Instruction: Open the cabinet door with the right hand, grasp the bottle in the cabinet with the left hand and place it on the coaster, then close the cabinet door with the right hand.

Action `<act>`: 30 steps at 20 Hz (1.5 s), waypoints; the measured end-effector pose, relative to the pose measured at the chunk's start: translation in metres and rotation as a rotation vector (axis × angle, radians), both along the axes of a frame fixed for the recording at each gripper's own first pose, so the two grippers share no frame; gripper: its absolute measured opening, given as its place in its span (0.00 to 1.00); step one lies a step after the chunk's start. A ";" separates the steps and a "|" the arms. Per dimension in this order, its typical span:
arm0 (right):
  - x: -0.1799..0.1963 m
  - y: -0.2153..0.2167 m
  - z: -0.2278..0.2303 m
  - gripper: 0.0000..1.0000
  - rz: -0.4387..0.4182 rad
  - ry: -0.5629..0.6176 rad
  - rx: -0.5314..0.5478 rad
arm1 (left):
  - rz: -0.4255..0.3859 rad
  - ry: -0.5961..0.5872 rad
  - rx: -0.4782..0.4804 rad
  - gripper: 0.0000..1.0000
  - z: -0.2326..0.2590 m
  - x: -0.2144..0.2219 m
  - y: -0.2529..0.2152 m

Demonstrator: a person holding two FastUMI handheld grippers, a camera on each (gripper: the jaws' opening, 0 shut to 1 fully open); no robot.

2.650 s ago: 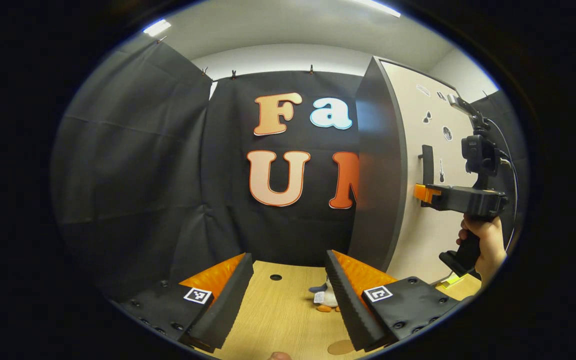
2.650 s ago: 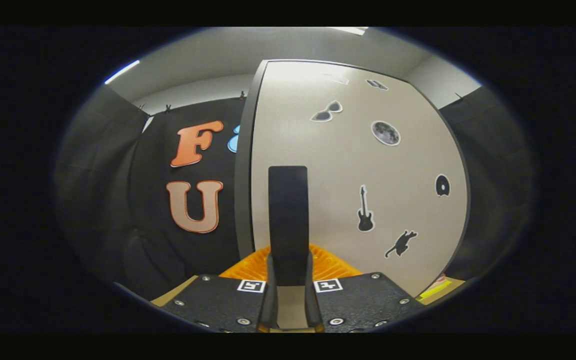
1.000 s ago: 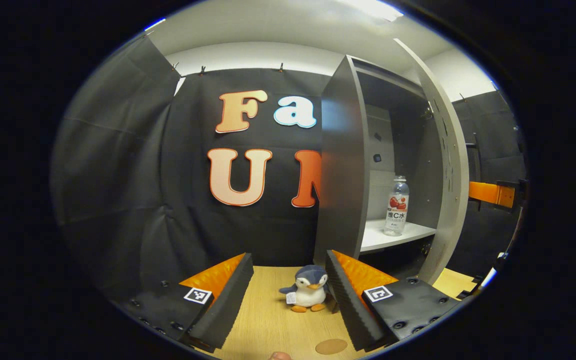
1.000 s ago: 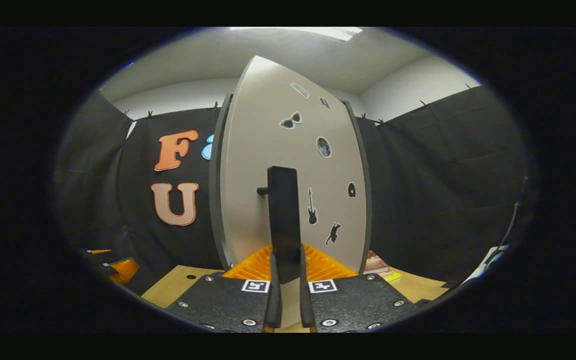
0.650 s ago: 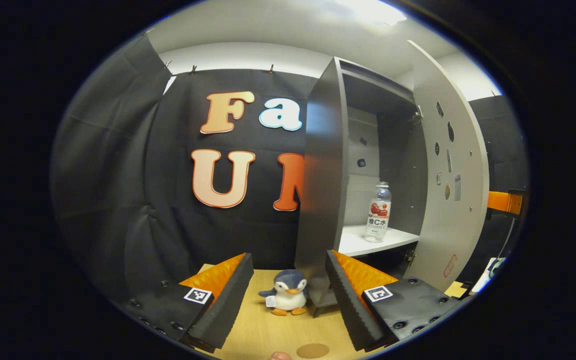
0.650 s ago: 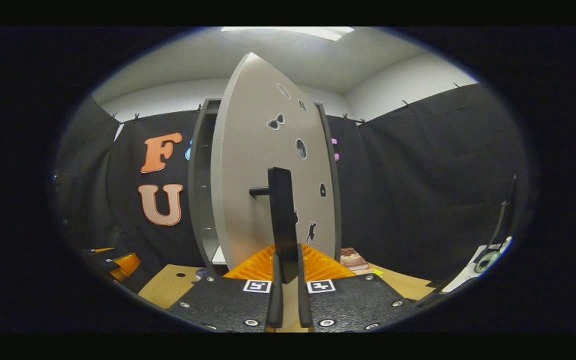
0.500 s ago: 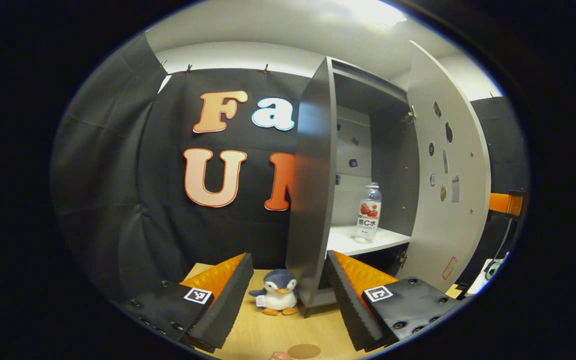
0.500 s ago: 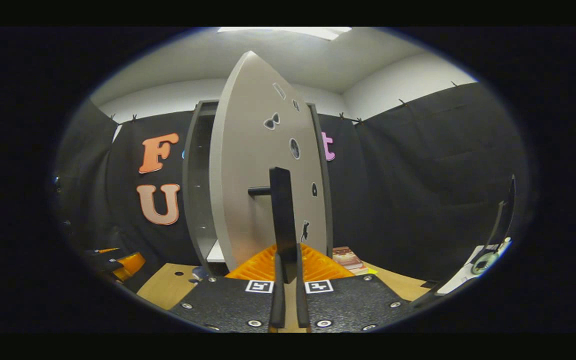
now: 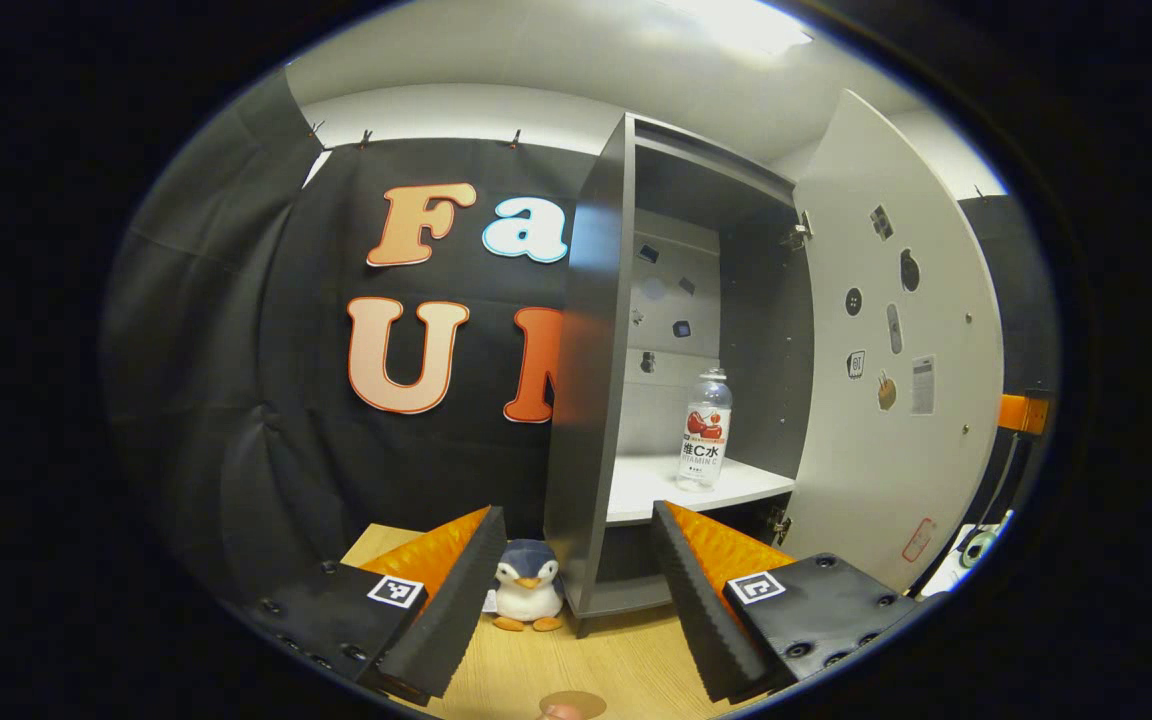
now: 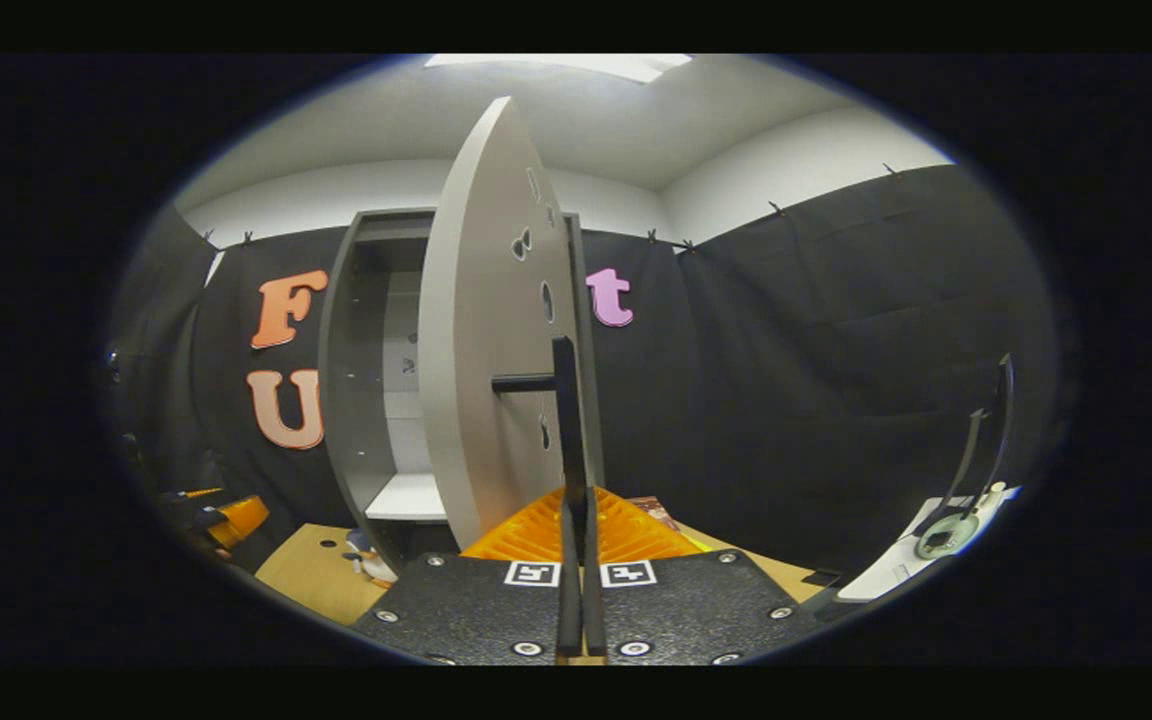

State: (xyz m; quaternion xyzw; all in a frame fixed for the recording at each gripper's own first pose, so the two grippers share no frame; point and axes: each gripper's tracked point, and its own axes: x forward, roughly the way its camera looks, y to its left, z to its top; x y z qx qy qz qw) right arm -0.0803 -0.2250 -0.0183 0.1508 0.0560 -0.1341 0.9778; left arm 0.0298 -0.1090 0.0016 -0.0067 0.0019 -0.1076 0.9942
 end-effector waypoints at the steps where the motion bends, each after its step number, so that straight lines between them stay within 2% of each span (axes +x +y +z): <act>1: -0.002 -0.009 -0.003 0.00 0.006 -0.003 -0.004 | -0.002 0.000 0.002 0.94 -0.001 -0.002 -0.004; 3: -0.005 -0.026 -0.005 0.00 0.012 -0.014 0.006 | -0.011 0.002 0.003 0.95 -0.001 -0.004 -0.013; 4: -0.007 -0.033 -0.007 0.03 0.014 -0.018 0.006 | -0.016 0.002 0.006 0.94 -0.002 -0.005 -0.018; 5: -0.008 -0.043 -0.010 0.00 0.013 -0.017 0.006 | -0.018 0.003 0.011 0.95 -0.003 -0.008 -0.022; 6: -0.009 -0.049 -0.012 0.03 0.021 -0.021 0.004 | -0.019 0.003 0.014 0.95 -0.003 -0.010 -0.026; 8: -0.016 -0.052 -0.014 0.00 0.046 -0.027 0.012 | -0.019 -0.001 0.013 0.95 -0.004 -0.015 -0.031; 12: -0.016 -0.060 -0.015 0.00 0.079 -0.021 0.032 | -0.012 0.012 0.006 0.94 -0.007 -0.014 -0.038; 15: -0.025 -0.071 -0.016 0.09 0.052 -0.009 0.018 | -0.007 0.016 0.005 0.95 -0.010 -0.023 -0.042; 21: -0.051 -0.082 -0.018 0.05 -0.040 0.042 0.009 | -0.049 0.008 0.013 0.94 -0.008 -0.020 -0.057; 22: -0.058 -0.087 -0.019 0.09 -0.057 0.053 0.002 | -0.063 0.008 0.013 0.95 -0.009 -0.020 -0.061; 23: -0.062 -0.089 -0.020 0.01 -0.072 0.058 -0.004 | -0.078 0.008 0.015 0.95 -0.008 -0.021 -0.065; 25: -0.071 -0.087 -0.018 0.04 -0.083 0.057 0.006 | -0.104 0.005 0.014 0.95 -0.007 -0.020 -0.073; 26: -0.077 -0.085 -0.016 0.09 -0.090 0.057 0.007 | -0.115 0.002 0.014 0.95 -0.006 -0.021 -0.077; 30: -0.090 -0.080 -0.012 0.09 -0.104 0.064 -0.002 | -0.150 0.001 0.003 0.95 -0.006 -0.017 -0.089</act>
